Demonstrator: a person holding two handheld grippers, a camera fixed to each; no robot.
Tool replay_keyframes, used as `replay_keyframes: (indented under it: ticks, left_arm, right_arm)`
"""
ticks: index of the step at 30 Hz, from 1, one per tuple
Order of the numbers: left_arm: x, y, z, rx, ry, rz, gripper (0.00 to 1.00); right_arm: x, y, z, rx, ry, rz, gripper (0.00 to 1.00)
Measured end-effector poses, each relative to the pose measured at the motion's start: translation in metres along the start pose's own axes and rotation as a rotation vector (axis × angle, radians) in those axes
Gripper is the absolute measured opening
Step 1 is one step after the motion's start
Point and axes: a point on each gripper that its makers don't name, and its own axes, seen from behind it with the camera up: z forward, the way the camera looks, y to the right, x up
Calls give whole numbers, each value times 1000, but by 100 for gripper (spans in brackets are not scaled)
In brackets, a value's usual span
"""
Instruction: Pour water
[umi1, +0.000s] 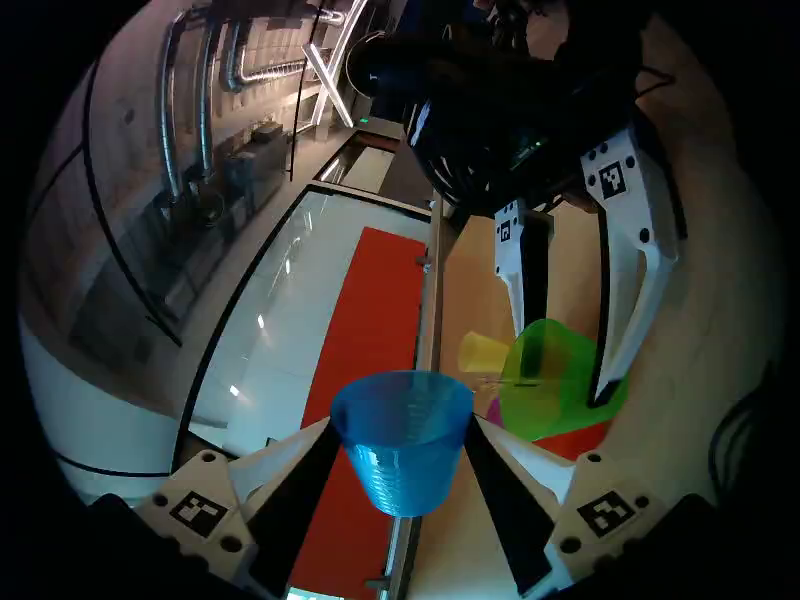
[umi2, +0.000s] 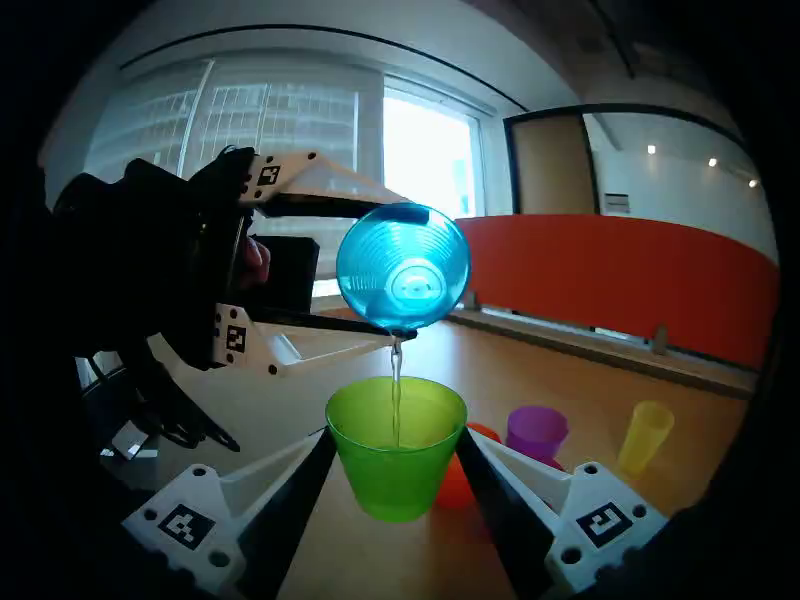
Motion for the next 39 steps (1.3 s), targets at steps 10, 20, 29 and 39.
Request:
replay_keyframes:
  ticks: [10, 20, 29, 39]
  left_arm:
    - [1, -1, 2, 5, 2, 23, 85]
    - [2, -1, 2, 8, 0, 55, 85]
    - [2, 1, 8, 8, 3, 70, 85]
    - [3, -2, 10, 12, 6, 108, 85]
  right_arm:
    - [-1, 1, 0, -3, 2, 0, 90]
    - [-2, 0, 1, -1, 1, 1, 90]
    - [-2, 1, 1, -2, 1, 1, 90]
    - [-2, 0, 1, -1, 2, 4, 90]
